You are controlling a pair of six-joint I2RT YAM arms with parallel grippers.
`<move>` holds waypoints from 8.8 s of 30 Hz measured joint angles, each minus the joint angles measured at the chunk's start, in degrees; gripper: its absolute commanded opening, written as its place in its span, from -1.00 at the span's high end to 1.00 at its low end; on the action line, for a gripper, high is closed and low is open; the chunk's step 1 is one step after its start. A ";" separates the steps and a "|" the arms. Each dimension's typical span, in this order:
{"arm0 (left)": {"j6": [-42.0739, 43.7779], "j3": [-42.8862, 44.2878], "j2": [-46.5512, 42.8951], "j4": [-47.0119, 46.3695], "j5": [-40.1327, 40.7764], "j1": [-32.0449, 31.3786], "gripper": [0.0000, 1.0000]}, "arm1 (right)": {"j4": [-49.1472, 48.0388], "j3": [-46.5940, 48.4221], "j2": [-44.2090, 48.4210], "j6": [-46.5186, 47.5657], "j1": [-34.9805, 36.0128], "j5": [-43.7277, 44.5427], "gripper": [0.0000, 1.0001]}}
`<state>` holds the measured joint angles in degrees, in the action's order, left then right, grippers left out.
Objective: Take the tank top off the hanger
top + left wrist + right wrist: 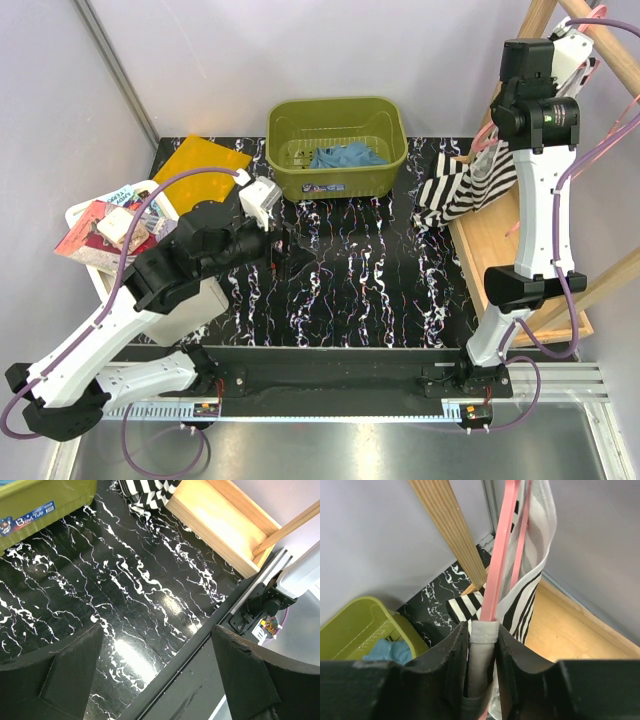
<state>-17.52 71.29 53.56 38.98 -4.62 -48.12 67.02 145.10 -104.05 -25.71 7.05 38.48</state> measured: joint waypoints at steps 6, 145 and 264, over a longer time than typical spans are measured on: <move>0.13 0.42 0.66 1.05 -0.02 0.00 -0.86 | 0.13 0.28 -0.07 -0.79 0.04 2.25 0.62; -7.85 28.04 21.31 2.25 -1.38 9.57 1.00 | -21.49 -77.66 70.71 -19.56 0.42 -88.67 1.00; -9.53 42.25 33.88 14.49 -4.52 25.20 -0.96 | -39.45 -67.30 44.57 -3.96 0.57 -68.70 1.00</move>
<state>-27.05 113.54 87.44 53.47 -9.15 -22.92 27.57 77.80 -59.48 -29.67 7.62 -30.22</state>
